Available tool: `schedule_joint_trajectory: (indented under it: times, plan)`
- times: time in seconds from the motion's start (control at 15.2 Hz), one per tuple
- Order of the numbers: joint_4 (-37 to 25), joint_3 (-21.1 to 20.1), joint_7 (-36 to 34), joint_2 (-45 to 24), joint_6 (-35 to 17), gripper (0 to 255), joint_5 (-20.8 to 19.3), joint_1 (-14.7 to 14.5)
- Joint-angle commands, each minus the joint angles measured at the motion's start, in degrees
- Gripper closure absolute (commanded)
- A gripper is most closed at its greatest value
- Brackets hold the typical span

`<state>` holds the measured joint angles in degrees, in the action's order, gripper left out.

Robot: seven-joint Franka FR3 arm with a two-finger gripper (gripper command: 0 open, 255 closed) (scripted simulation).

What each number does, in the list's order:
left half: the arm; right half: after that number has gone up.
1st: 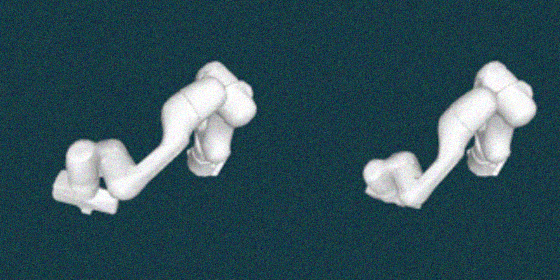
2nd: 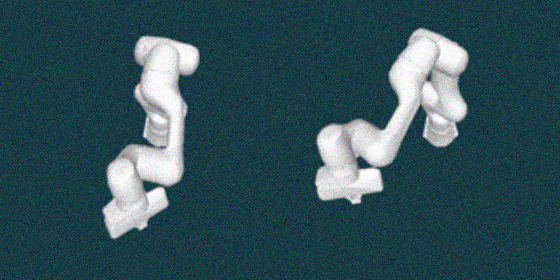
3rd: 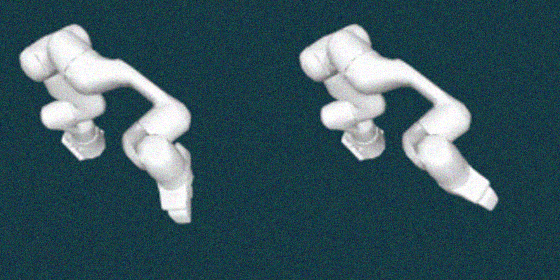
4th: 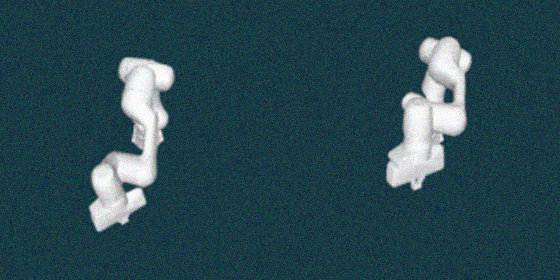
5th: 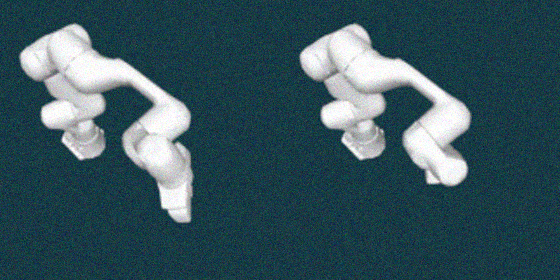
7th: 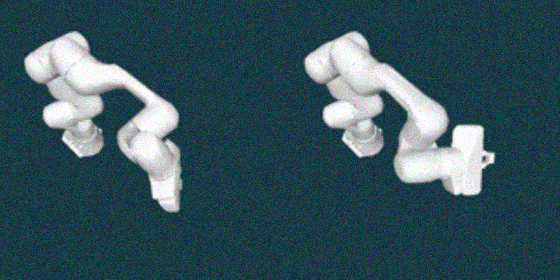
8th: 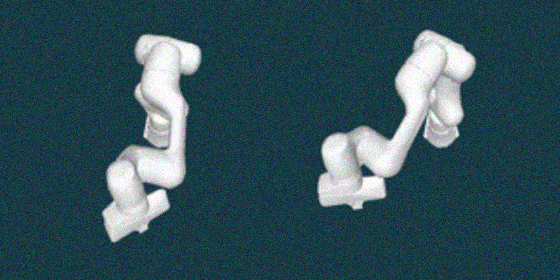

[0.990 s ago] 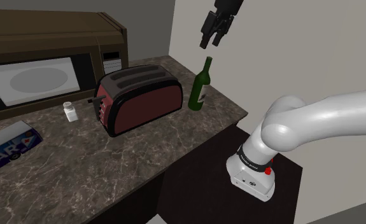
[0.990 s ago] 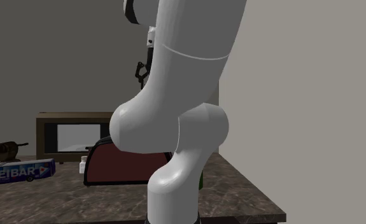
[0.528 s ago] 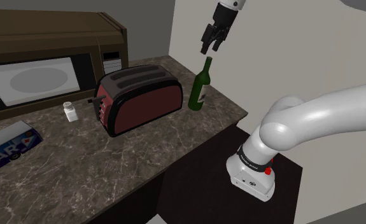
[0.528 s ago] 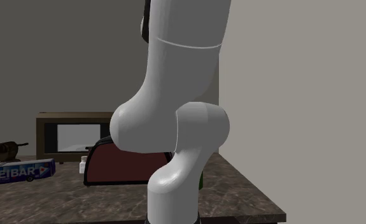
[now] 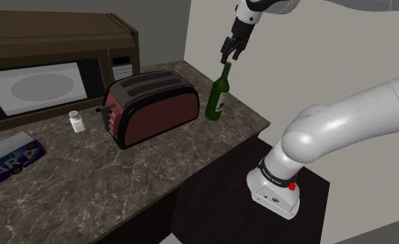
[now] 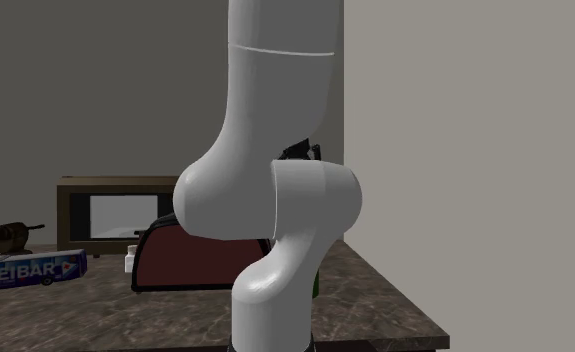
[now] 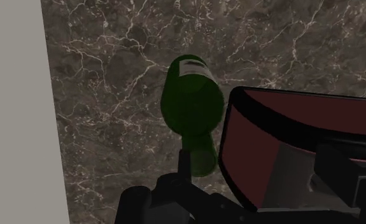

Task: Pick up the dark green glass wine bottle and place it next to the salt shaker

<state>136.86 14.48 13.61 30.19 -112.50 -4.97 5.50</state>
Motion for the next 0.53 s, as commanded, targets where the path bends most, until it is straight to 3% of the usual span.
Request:
schedule_joint_trajectory:
  times: [0.0, 0.46]
  plan:
    - [-0.99, 1.93, 1.87, -2.83, -1.96, 0, -0.79, 0.78]
    - [1.91, 3.22, 2.73, -5.78, -7.82, 0, -0.94, 0.95]
